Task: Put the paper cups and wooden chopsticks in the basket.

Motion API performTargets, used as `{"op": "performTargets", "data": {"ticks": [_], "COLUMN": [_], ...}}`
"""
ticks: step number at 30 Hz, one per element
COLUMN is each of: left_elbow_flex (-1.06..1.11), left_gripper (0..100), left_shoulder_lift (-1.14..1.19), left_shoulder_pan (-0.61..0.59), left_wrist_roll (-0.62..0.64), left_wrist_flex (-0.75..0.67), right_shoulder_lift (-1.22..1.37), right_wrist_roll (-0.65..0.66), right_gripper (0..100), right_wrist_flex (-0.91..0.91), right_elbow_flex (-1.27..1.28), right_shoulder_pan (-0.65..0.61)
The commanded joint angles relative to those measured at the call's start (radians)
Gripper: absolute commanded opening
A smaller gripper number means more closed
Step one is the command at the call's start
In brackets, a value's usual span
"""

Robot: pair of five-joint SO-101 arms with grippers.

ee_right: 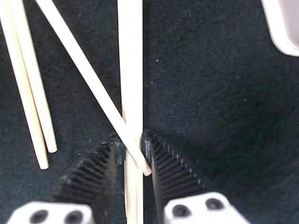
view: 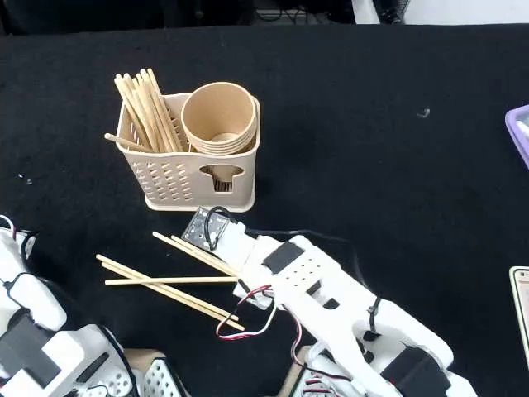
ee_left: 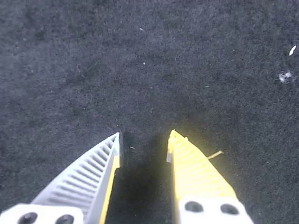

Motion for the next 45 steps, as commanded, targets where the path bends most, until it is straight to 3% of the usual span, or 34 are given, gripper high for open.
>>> {"op": "performTargets", "data": {"ticks": [1,7,12,15,26,35,45], "left_elbow_flex": [-0.054,-0.054,-0.054,-0.056,-0.058,-0.059,-0.056], "left_gripper": [17,17,17,17,17,17,17], "left_shoulder_lift": [-0.003,-0.003,-0.003,-0.003,-0.003,-0.005,-0.008], "left_shoulder_pan": [0.013,0.013,0.013,0.013,0.013,0.013,0.013], "left_wrist_roll": [0.002,0.002,0.002,0.002,0.002,0.002,0.002], "left_wrist_flex": [-0.003,-0.003,-0.003,-0.003,-0.003,0.0,0.002], "right_shoulder_lift": [-0.039,-0.036,-0.036,-0.044,-0.042,0.145,0.41], "right_wrist_roll": [0.009,0.058,0.061,0.066,0.072,-0.021,-0.02], "right_gripper": [1.5,2.0,12.7,14.0,14.1,14.4,14.1], "right_wrist_flex": [0.048,0.129,0.135,0.153,0.5,0.068,-0.044], "right_elbow_flex": [-0.018,-0.05,-0.047,-0.05,-0.412,-0.263,-0.352], "right_shoulder_pan": [-0.015,-0.011,-0.012,-0.012,-0.017,-0.101,-0.095]}}
